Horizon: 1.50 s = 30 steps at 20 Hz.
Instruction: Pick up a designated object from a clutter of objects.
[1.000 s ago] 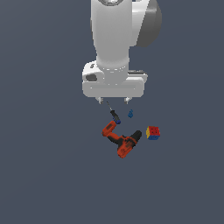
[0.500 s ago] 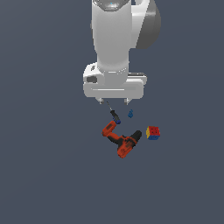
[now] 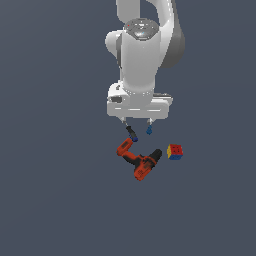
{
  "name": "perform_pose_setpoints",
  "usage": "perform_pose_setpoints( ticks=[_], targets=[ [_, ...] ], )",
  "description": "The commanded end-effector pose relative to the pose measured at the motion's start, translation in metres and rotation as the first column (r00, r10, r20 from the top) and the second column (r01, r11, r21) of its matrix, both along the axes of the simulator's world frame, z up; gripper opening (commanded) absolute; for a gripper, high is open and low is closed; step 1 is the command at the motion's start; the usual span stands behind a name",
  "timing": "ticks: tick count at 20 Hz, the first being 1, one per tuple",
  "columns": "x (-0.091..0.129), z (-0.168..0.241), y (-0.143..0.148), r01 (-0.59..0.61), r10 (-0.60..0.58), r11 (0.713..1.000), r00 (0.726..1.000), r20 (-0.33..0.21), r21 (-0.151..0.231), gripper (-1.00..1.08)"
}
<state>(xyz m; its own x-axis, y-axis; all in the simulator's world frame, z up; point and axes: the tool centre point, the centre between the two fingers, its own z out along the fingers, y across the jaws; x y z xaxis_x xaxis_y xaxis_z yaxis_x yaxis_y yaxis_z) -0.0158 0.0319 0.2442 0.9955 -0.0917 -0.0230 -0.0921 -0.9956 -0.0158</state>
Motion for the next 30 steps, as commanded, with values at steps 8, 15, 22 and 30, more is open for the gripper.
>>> perform_pose_setpoints(
  ticks=[8,15,22,30],
  targets=[
    [-0.042,-0.071,0.043,0.045,-0.045,0.999,0.999,0.009,-0.018,1.0],
    [-0.085,-0.117,0.07,0.076,-0.075,0.997,0.997,0.016,-0.022,1.0],
    [-0.117,-0.143,0.085,0.094,-0.093,0.995,0.995,0.02,-0.02,1.0],
    [-0.131,-0.152,0.09,0.101,-0.1,0.995,0.995,0.021,-0.018,1.0]
  ],
)
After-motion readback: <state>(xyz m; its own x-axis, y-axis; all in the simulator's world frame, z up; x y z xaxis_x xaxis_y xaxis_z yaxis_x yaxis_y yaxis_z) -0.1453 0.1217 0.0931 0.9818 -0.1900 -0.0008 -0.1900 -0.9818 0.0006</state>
